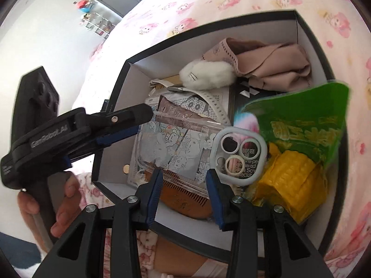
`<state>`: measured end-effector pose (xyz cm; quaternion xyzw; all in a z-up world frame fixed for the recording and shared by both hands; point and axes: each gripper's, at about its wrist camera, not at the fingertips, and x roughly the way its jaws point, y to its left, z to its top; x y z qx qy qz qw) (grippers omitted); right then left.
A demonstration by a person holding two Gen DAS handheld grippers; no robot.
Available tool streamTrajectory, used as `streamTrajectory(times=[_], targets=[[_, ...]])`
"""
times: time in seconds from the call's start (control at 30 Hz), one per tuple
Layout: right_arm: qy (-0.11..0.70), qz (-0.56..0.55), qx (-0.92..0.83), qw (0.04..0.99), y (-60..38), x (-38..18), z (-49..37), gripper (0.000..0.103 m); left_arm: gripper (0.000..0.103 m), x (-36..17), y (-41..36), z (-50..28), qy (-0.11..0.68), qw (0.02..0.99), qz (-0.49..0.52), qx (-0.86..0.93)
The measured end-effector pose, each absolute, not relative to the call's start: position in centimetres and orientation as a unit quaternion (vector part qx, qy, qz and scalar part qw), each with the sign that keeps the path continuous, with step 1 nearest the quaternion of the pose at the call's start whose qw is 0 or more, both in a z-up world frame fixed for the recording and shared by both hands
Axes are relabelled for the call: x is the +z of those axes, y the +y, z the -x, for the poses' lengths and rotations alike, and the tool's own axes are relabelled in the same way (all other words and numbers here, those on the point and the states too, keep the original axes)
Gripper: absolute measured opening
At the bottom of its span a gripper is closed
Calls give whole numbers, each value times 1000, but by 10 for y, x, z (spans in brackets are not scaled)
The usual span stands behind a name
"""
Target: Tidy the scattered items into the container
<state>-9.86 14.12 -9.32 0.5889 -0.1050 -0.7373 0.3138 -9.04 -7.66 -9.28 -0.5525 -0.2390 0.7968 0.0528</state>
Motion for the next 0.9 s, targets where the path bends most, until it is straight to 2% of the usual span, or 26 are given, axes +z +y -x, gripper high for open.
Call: streamTrajectory(times=[0.1, 0.23, 0.53, 0.73, 0.9], targets=[[-117, -567, -760, 296, 150, -85, 99, 36, 57, -93, -80, 87, -232, 38, 551, 800], [-128, -571, -778, 227, 168, -90, 109, 36, 57, -102, -81, 100, -222, 39, 562, 796], [-123, -593, -752, 259, 153, -103, 116, 36, 57, -131, -77, 126, -226, 53, 592, 772], [-150, -600, -719, 317, 143, -107, 111, 37, 57, -112, -82, 104, -248, 75, 578, 774], [-135, -561, -766, 285, 153, -90, 104, 37, 57, -100, -92, 87, -262, 70, 565, 779]])
